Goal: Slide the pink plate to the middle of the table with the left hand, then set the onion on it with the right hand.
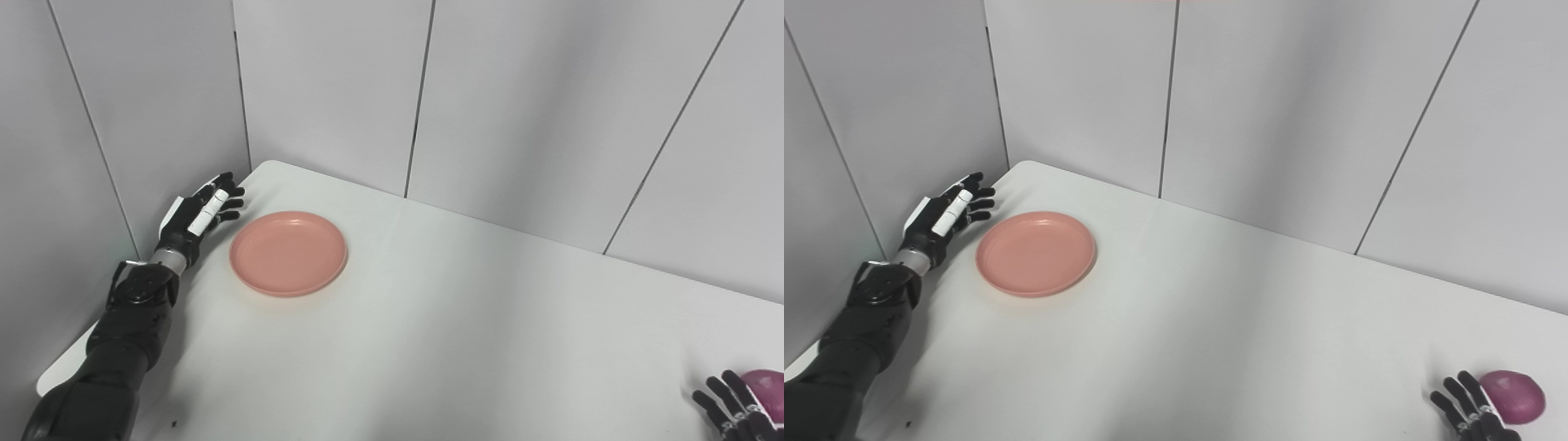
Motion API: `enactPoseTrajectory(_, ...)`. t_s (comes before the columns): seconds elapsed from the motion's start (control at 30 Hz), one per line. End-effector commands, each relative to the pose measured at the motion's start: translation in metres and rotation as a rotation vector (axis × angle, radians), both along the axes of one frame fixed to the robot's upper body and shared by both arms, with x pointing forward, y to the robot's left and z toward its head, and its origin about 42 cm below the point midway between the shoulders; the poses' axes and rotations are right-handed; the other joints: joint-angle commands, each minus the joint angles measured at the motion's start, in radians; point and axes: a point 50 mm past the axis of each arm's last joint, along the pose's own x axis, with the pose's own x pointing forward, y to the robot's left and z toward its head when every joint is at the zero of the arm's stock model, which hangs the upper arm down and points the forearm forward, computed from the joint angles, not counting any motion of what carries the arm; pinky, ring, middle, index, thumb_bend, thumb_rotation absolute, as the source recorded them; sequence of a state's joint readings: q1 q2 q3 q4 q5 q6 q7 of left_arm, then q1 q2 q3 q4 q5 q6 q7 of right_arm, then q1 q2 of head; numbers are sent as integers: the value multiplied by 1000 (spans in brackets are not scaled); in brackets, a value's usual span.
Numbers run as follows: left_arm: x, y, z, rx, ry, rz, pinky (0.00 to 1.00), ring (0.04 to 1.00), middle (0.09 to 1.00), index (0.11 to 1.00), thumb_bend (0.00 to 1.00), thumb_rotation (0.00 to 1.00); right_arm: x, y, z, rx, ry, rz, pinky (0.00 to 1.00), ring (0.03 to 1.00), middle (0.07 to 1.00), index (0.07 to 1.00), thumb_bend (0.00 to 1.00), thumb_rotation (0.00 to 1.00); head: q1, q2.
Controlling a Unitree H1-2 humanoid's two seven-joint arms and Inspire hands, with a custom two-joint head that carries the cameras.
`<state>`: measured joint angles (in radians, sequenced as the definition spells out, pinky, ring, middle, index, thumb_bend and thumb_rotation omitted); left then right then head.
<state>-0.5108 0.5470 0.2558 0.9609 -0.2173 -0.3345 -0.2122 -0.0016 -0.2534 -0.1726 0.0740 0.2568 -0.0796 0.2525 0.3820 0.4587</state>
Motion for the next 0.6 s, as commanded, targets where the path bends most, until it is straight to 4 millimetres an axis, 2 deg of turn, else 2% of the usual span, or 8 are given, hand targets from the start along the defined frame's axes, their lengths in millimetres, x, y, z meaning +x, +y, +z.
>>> enactPoseTrajectory(0.0, 3, -11, 0, -12, -3, -42, 740, 808, 817, 858, 940, 793, -33, 8, -44, 63, 156, -22, 982, 867, 906, 936, 961, 1000, 1, 1)
enactPoseTrajectory(0.27, 8, -31, 5, -16, -22, -84, 750, 806, 826, 869, 941, 805, -30, 9, -44, 95, 137, 15, 1000, 903, 938, 961, 996, 993, -5, 1)
enactPoseTrajectory(0.57, 17, -61, 9, -25, -35, -129, 747, 798, 809, 857, 967, 822, -30, 6, -46, 103, 139, 22, 1000, 886, 921, 956, 1000, 990, -9, 3)
